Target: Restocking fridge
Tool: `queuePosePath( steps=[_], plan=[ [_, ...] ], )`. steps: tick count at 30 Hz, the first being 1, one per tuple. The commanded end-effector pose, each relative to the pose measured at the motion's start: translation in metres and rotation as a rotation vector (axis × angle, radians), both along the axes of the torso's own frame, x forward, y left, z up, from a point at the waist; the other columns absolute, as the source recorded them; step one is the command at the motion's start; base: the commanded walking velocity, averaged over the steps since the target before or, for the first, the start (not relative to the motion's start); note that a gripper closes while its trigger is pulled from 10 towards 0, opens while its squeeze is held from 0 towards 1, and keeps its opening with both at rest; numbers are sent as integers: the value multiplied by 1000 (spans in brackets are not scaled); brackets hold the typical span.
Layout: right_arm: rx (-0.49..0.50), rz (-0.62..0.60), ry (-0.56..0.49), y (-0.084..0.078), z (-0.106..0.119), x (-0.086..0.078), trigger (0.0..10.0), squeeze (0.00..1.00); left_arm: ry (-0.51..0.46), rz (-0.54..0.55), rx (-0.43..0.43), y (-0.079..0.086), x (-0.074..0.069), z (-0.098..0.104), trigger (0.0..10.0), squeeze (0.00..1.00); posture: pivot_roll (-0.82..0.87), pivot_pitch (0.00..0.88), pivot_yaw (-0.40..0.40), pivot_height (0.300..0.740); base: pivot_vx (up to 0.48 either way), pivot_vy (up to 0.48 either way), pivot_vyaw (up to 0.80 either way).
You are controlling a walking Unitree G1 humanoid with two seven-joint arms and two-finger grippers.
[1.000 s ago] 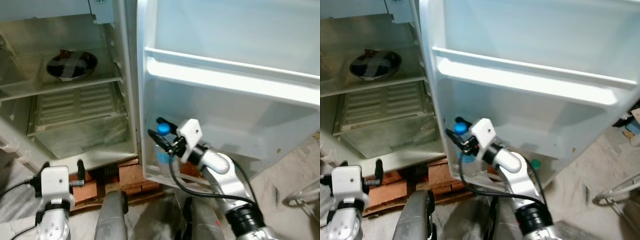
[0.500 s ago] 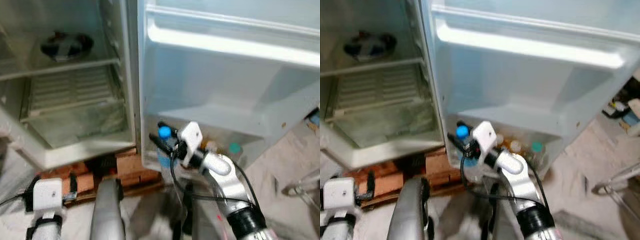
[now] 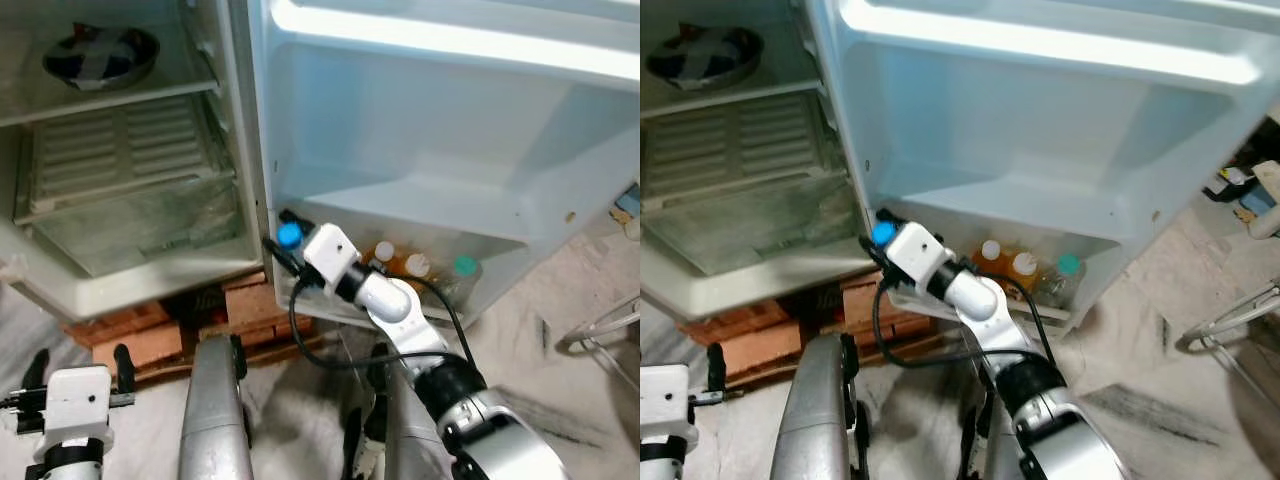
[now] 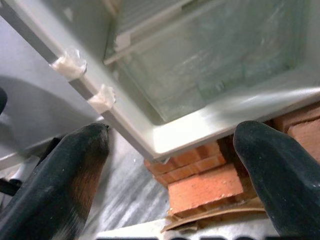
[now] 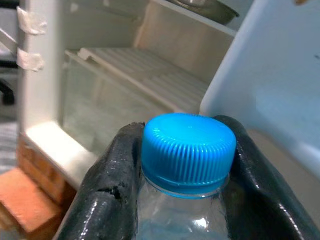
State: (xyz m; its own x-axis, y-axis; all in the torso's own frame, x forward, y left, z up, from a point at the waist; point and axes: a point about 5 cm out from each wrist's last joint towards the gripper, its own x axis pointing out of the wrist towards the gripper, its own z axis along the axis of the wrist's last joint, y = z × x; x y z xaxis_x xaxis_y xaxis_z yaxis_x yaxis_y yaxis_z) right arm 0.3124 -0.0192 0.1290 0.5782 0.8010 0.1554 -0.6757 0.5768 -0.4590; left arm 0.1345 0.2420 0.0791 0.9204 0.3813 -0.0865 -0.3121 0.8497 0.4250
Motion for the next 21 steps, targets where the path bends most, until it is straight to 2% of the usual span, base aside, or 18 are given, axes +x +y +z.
queuePosePath(
  steps=[1, 5, 11, 17, 21],
  plan=[
    [-26, 5, -78, 6, 7, 4, 10000, 0, 2, 10, 18, 1, -3, 4, 10000, 0, 199, 227, -60, 540, 0, 0, 0],
    [-42, 0, -135, 5, 8, 6, 10000, 0, 3, 7, 28, 0, -4, 6, 10000, 0, 214, 243, -67, 540, 0, 0, 0],
    [-100, -62, -141, 0, -2, 13, 10000, 0, 1, 7, 41, -1, -6, 9, 10000, 0, 237, 262, -69, 540, 0, 0, 0],
    [-99, -118, -77, -5, -11, 17, 10000, 0, 6, -8, 57, -3, -8, 13, 10000, 0, 247, 283, -68, 540, 0, 0, 0],
    [-73, -184, 6, -16, -17, 22, 10000, 0, 10, -6, 62, -4, -11, 14, 10000, 0, 255, 293, -67, 540, 0, 0, 0]
  ],
)
